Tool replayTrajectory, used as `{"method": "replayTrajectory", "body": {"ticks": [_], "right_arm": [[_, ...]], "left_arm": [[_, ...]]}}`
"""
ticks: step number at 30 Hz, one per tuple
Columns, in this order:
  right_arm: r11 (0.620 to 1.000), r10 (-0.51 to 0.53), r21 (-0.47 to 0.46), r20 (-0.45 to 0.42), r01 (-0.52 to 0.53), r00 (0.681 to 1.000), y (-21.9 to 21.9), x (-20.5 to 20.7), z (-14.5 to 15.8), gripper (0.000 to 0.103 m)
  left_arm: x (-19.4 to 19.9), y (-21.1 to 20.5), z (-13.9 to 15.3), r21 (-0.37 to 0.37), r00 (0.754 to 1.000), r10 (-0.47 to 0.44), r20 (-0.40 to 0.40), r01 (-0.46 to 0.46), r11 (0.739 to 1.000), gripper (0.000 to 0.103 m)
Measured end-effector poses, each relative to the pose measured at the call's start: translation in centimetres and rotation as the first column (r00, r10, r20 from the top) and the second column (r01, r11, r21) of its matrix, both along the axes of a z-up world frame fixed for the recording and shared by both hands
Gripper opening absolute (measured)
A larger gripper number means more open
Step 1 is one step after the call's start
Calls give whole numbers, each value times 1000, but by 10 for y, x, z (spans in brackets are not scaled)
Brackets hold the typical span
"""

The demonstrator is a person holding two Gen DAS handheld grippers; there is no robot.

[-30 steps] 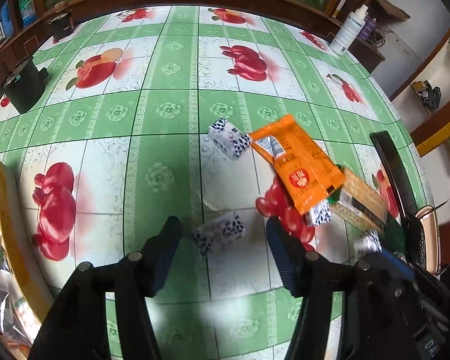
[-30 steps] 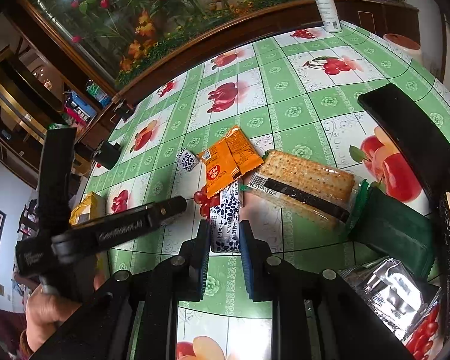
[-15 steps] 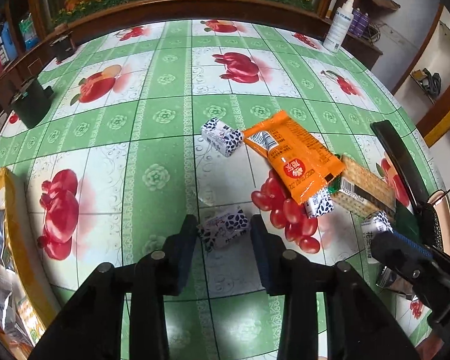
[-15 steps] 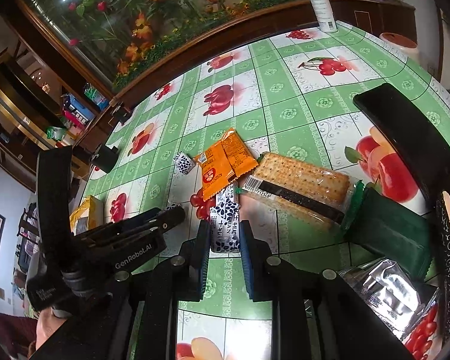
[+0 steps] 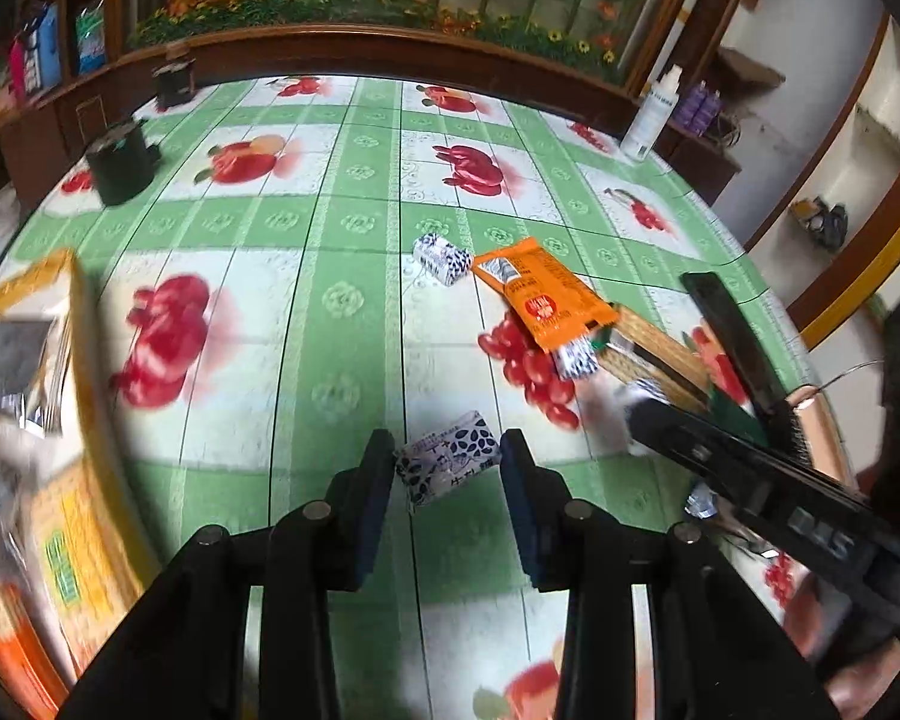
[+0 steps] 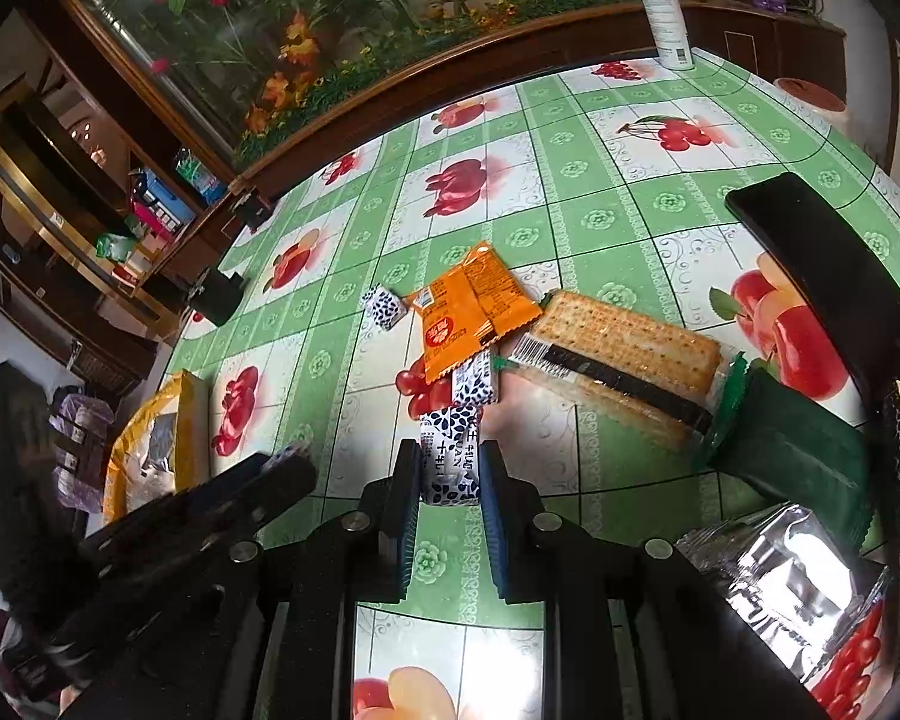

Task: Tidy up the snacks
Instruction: 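Carry both held cow-print candies over the yellow-rimmed tray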

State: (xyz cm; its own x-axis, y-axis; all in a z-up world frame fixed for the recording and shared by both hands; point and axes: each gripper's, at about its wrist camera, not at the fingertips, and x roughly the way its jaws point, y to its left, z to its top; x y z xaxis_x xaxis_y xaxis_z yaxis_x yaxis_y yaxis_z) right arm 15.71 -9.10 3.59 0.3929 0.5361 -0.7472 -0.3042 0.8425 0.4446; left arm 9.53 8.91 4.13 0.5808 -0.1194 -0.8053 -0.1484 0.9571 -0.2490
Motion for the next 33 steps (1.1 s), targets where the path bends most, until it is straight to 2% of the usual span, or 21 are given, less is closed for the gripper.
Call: {"method": "replayTrajectory", "body": {"ticks": [5, 16, 21, 26, 30, 33], "right_arm": [[999, 27, -21, 8, -27, 1000, 10, -7, -3, 21], [994, 102, -49, 33, -101, 994, 33, -27, -7, 21], [988, 146, -55, 45, -143, 988, 45, -37, -7, 21], [983, 176, -55, 50, -173, 983, 54, -45, -8, 21], [979, 201, -45, 60, -199, 978, 60, -52, -6, 21], [974, 228, -31, 60, -226, 972, 66, -57, -3, 21]], "left_arm": [[-31, 13, 11, -20, 999, 26, 44, -25, 999, 35], [-95, 72, 31, -85, 978, 165, 125, -155, 984, 35], [-122, 100, 29, -75, 959, 243, 142, -235, 969, 35], [-140, 123, 18, -81, 945, 301, 126, -293, 953, 35], [-147, 130, 6, -72, 941, 320, 108, -313, 947, 35], [-150, 129, 1, -33, 941, 322, 107, -320, 947, 35]]}}
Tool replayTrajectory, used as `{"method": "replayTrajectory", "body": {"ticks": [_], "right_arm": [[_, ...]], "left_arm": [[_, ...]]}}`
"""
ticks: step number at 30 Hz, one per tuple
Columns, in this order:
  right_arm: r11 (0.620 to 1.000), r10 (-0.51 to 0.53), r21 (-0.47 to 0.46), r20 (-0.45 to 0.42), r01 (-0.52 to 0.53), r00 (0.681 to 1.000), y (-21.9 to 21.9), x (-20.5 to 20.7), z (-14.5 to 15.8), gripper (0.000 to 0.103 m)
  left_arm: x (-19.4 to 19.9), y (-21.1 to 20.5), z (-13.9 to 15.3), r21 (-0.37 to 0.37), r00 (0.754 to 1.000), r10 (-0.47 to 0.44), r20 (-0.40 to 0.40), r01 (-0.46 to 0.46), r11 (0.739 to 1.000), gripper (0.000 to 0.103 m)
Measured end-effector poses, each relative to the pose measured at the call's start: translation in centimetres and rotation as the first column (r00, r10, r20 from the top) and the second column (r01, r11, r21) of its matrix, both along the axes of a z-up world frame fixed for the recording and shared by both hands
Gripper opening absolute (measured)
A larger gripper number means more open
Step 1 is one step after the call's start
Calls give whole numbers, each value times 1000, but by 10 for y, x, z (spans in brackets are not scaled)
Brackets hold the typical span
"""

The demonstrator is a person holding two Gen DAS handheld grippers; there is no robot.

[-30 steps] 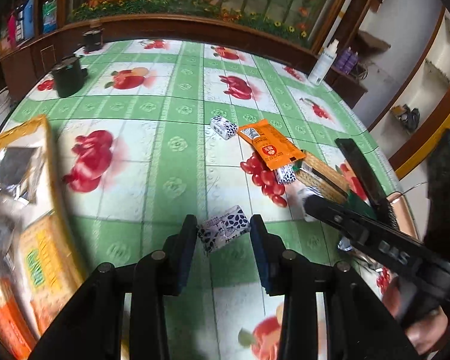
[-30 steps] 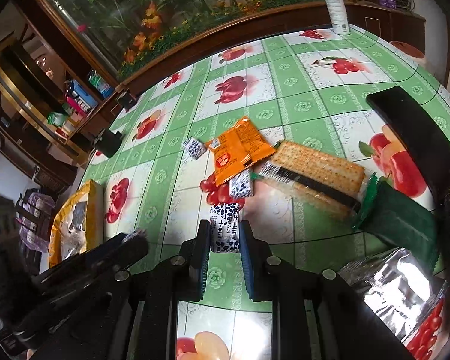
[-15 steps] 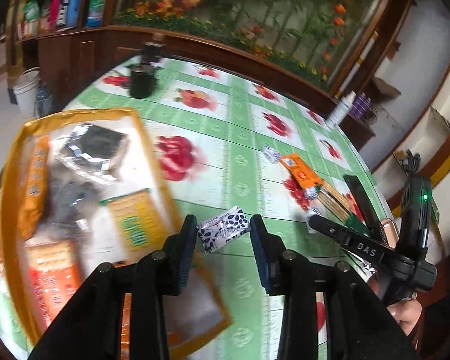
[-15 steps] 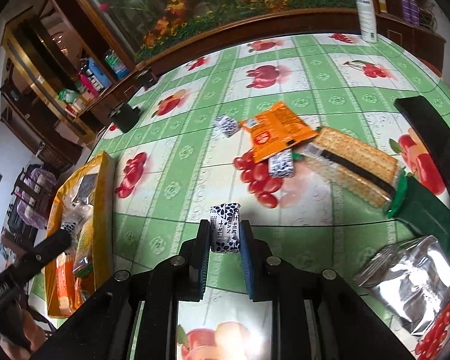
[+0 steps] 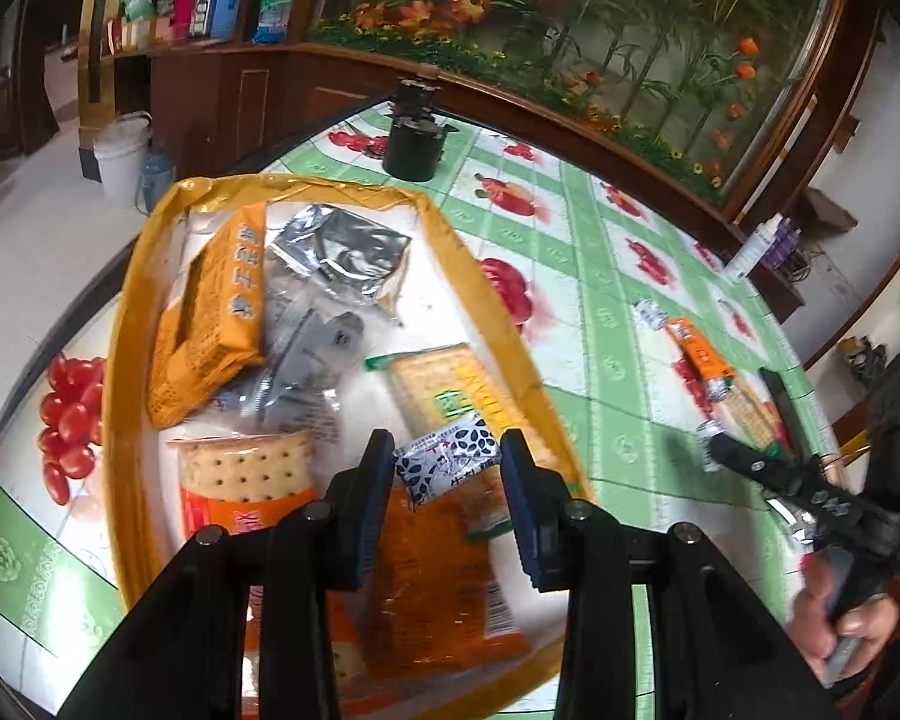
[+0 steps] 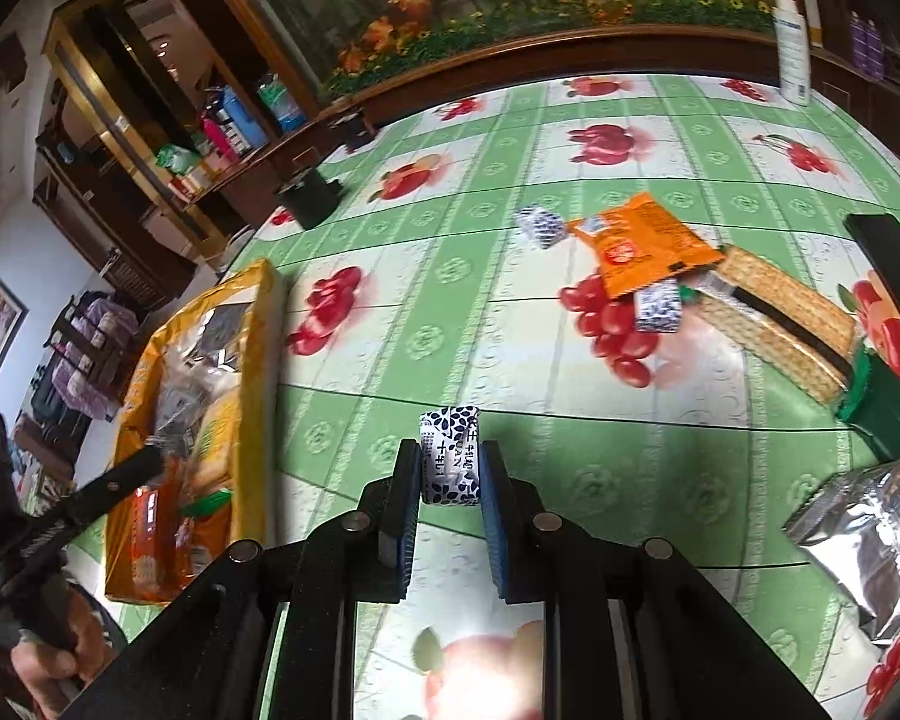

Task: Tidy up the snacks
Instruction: 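Carry both held cow-print candies over the yellow-rimmed tray, then lower both candies into the tray and open both tools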

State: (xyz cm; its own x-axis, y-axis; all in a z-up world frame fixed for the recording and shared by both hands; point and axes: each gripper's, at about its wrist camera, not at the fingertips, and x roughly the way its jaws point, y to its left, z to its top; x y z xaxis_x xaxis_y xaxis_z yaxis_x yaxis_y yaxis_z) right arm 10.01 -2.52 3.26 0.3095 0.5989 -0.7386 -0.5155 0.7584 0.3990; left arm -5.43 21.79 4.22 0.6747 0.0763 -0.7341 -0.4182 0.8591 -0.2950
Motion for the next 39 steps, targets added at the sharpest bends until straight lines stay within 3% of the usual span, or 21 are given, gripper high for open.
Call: {"method": "replayTrajectory", "body": {"ticks": [7, 17, 23, 39], "right_arm": [[992, 112, 58, -25, -111, 993, 35, -14, 16, 21], [967, 249, 60, -35, -247, 968, 134, -23, 32, 21], [955, 297, -11, -42, -298, 954, 187, -20, 23, 21], [926, 359, -97, -73, -365, 931, 225, -16, -3, 22]], "left_arm": [[-3, -3, -10, 40, 1000, -8, -22, 9, 999, 35], [-10, -5, -16, 60, 999, -12, -32, 14, 998, 35], [-16, -4, -18, 51, 1000, -13, -28, 15, 999, 35], [-13, -2, -19, 38, 1000, -10, -28, 11, 999, 35]]}}
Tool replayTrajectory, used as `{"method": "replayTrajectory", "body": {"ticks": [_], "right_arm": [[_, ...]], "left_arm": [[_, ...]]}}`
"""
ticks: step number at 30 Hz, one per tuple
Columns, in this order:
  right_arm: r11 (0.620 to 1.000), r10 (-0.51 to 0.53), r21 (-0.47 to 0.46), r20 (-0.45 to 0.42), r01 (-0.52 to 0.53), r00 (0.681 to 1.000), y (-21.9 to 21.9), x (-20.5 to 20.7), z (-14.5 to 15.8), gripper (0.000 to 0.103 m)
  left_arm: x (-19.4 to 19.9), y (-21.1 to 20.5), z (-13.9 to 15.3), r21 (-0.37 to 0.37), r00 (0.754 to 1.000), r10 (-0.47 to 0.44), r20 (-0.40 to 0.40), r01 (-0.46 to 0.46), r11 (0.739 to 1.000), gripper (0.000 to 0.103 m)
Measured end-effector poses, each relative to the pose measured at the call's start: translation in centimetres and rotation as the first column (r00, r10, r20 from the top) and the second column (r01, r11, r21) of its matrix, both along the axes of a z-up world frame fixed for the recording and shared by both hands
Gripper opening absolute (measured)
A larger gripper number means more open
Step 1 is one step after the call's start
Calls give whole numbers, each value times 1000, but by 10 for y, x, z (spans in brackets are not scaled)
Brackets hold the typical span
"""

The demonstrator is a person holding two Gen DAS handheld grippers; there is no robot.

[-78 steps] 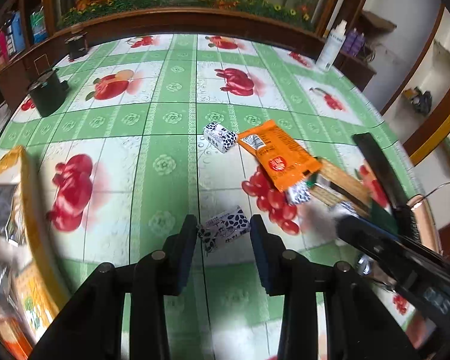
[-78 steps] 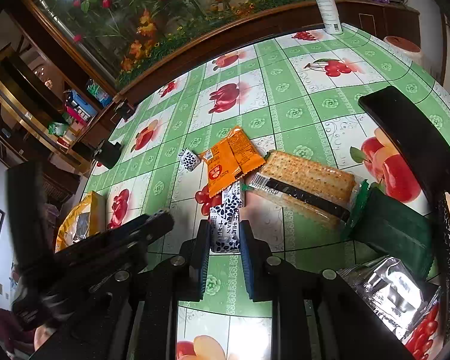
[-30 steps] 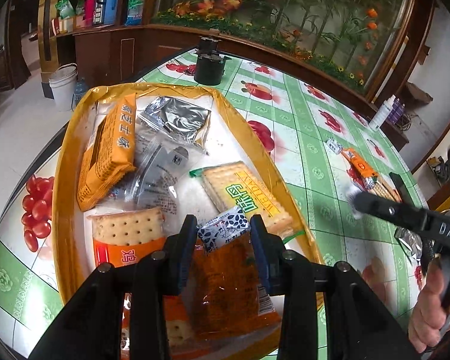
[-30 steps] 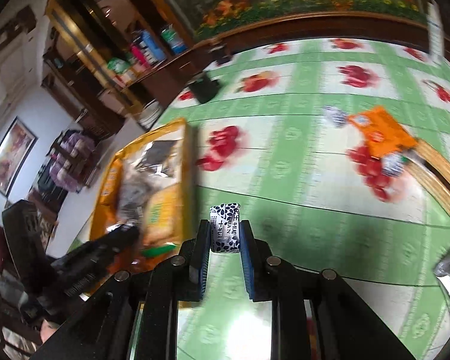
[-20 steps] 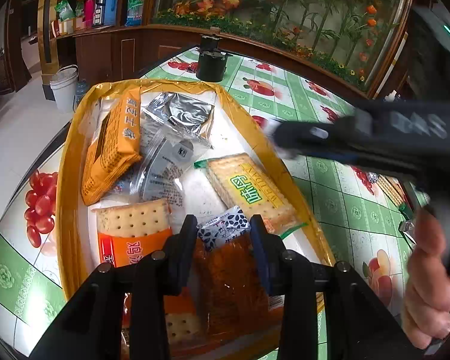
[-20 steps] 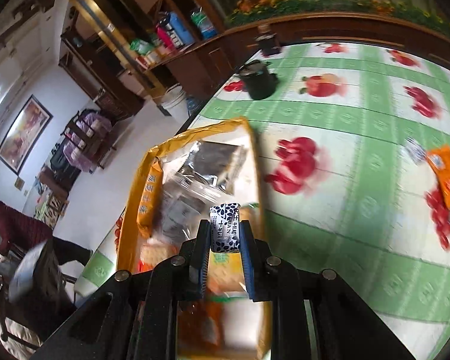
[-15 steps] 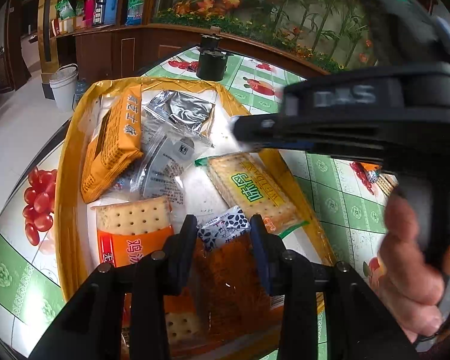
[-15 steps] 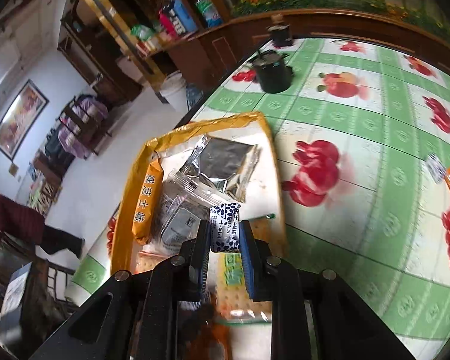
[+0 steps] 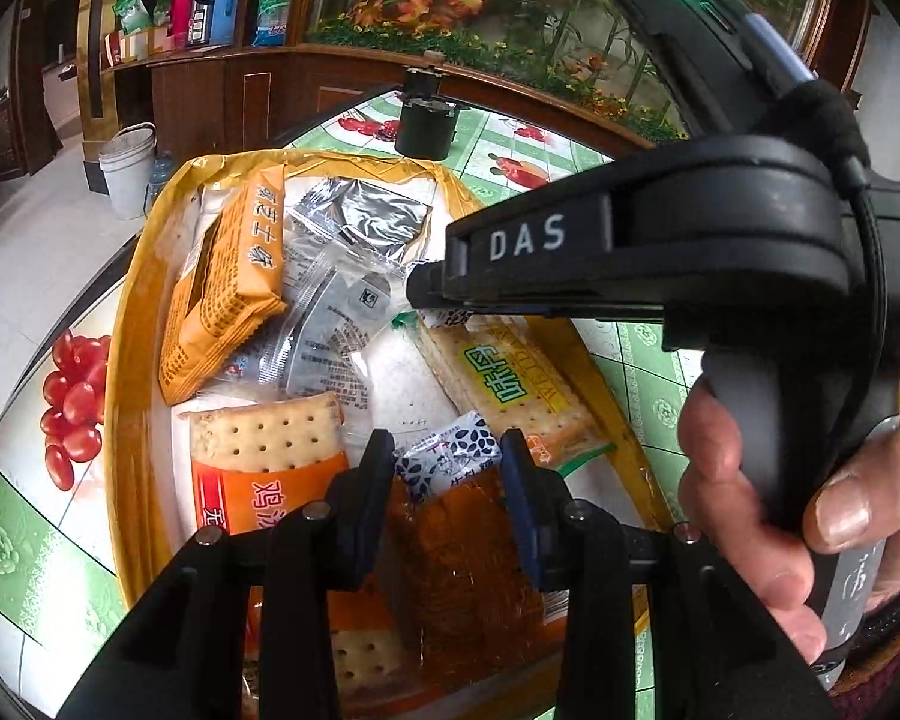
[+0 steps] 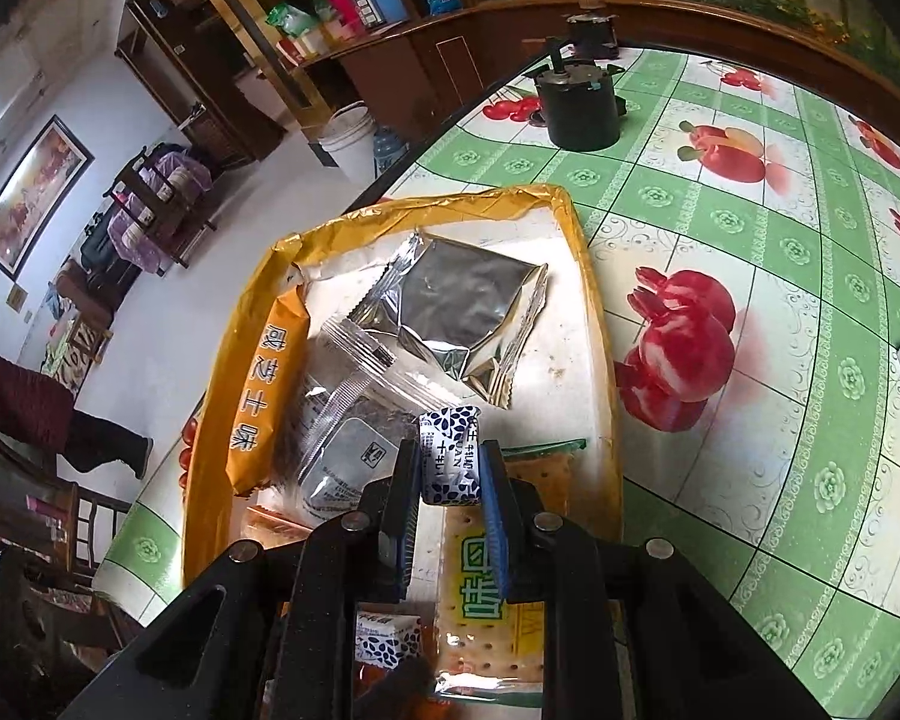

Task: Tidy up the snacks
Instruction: 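Lower both candies into the tray and open both tools, then grasp the orange snack bag on the table with the right tool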

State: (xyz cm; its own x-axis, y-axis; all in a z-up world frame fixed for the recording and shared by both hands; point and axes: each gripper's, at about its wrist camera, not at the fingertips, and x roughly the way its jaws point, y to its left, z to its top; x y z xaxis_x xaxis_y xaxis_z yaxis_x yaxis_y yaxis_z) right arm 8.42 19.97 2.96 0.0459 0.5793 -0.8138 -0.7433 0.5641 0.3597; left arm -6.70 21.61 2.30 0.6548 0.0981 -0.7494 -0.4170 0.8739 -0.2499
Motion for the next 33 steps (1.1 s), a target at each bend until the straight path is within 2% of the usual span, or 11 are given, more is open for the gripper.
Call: {"method": "replayTrajectory", "body": {"ticks": [11, 15, 19, 20, 22, 26, 33], "right_arm": [[1000, 14, 2, -4, -14, 1000, -1, -4, 0, 22], [1000, 23, 14, -6, -23, 1000, -4, -6, 3, 30], [999, 26, 36, -7, -26, 1000, -11, -8, 9, 30], [999, 25, 46, -11, -24, 1000, -14, -9, 11, 30], [997, 30, 71, -15, -29, 999, -23, -10, 16, 30], [995, 17, 98, -10, -16, 1000, -47, -10, 23, 30], [986, -85, 139, -35, 89, 996, -115, 13, 26, 30]], "left_arm": [[5, 0, -1, -20, 1000, -4, -10, 4, 1000, 39], [5, 0, 1, -18, 1000, -1, -7, 1, 1000, 42], [2, 0, 5, -17, 1000, 1, 3, -1, 1000, 43], [1, 0, 6, -19, 1000, 2, 5, -1, 1000, 47], [0, 0, 9, -21, 1000, 3, 15, -2, 1000, 51], [0, -8, 16, -11, 999, -13, 29, 14, 1000, 51], [8, -39, 28, 15, 996, -73, 48, 73, 997, 51]]}}
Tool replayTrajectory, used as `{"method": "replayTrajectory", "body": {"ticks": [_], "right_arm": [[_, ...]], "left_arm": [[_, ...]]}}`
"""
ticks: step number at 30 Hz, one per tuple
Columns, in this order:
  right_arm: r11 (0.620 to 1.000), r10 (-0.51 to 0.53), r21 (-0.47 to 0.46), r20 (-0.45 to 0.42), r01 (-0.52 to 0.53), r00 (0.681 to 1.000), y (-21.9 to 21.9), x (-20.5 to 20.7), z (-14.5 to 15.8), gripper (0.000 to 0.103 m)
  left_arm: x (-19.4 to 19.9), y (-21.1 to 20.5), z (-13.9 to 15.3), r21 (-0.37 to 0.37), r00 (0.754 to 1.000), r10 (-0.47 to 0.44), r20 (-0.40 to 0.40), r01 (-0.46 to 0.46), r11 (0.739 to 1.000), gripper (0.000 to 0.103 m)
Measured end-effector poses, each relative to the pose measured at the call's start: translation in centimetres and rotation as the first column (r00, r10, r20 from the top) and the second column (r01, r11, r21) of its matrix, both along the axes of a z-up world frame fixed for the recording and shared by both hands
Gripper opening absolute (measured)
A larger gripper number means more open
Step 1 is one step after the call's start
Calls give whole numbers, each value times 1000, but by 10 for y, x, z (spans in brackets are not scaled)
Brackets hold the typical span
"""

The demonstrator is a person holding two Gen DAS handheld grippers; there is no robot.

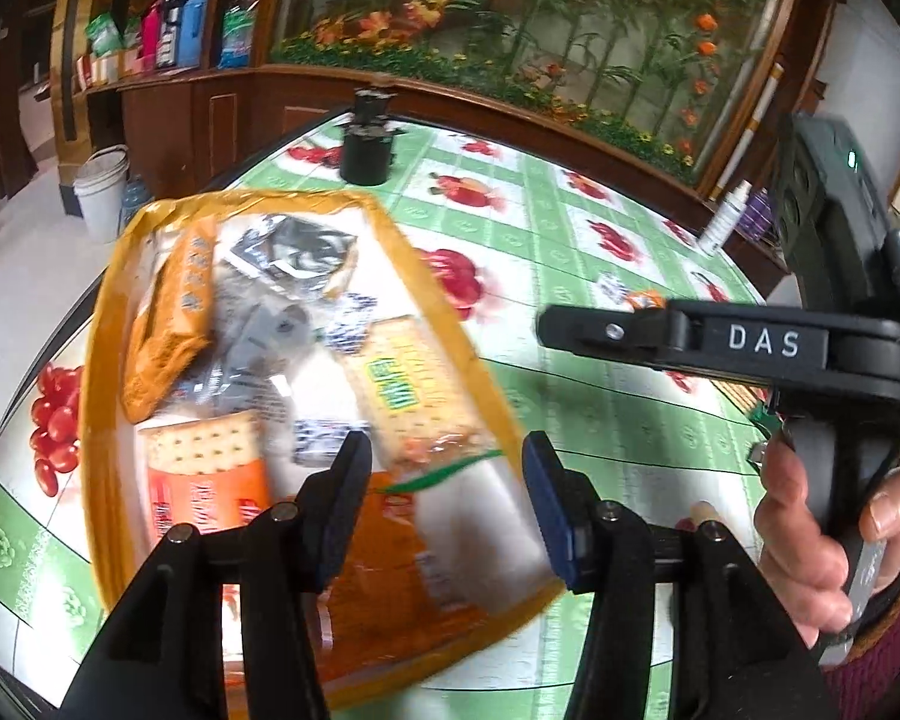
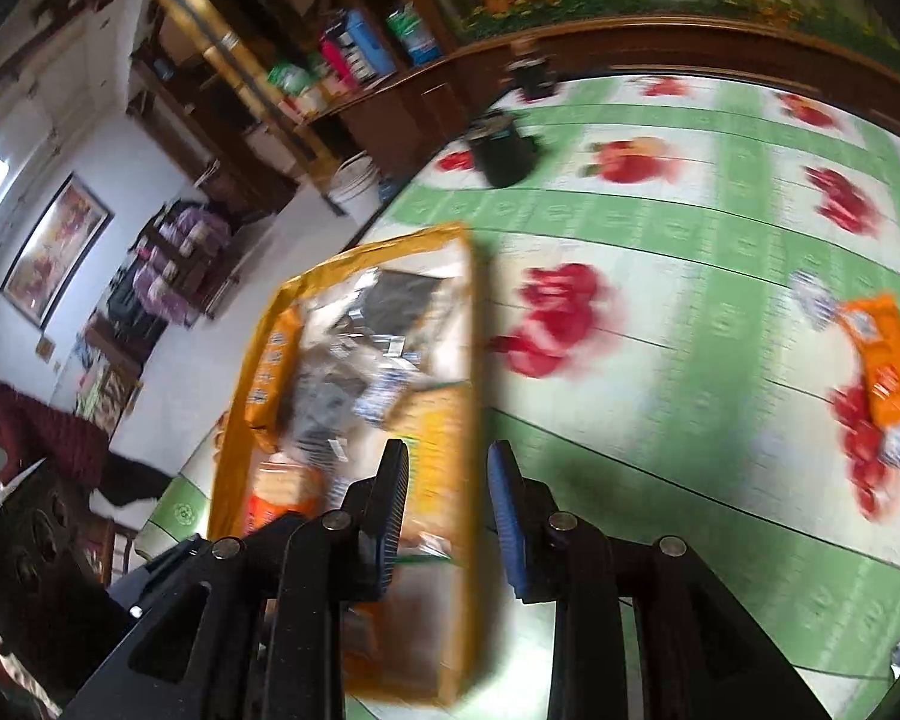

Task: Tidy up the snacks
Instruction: 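Grasp the orange snack bag on the table with the right tool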

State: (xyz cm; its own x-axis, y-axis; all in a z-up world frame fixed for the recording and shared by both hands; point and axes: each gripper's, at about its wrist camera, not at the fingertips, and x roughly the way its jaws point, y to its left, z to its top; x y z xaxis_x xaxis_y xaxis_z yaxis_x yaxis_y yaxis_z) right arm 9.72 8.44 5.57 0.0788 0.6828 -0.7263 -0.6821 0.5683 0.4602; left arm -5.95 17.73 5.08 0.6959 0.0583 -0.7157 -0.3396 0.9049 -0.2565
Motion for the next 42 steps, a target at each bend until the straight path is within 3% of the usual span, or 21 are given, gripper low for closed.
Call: {"method": "replayTrajectory", "body": {"ticks": [6, 9, 12, 15, 20, 29, 32, 37, 42], "right_arm": [[989, -149, 24, -13, 149, 989, -77, 31, -7, 30], [961, -275, -1, -9, 275, 961, -108, 62, -9, 31], [920, -389, -39, -8, 389, 921, -133, 101, -9, 67], [887, -439, -125, 75, 445, 895, -138, 131, -10, 67], [908, -355, -200, 94, 367, 930, -118, 160, -18, 66], [889, -195, -383, 181, 252, 964, -78, 162, -46, 66], [878, -183, -405, 211, 257, 960, -73, 157, -52, 66], [878, -211, -385, 223, 284, 952, -73, 155, -51, 51], [902, -135, -376, 223, 213, 965, -61, 124, -48, 48]], "left_arm": [[16, -51, -3, 33, 994, -112, -1, 112, 993, 52], [27, -84, -14, 51, 979, -203, -36, 204, 978, 52], [33, -107, -23, 69, 964, -259, -65, 264, 962, 52], [36, -120, -27, 76, 952, -294, -81, 300, 951, 52], [38, -112, -29, 68, 955, -283, -88, 290, 955, 52], [35, -99, -29, 45, 962, -260, -80, 264, 963, 52], [35, -100, -29, 47, 961, -264, -81, 268, 962, 52], [34, -98, -29, 47, 962, -262, -76, 266, 963, 52], [34, -92, -27, 39, 966, -248, -73, 251, 967, 52]]}}
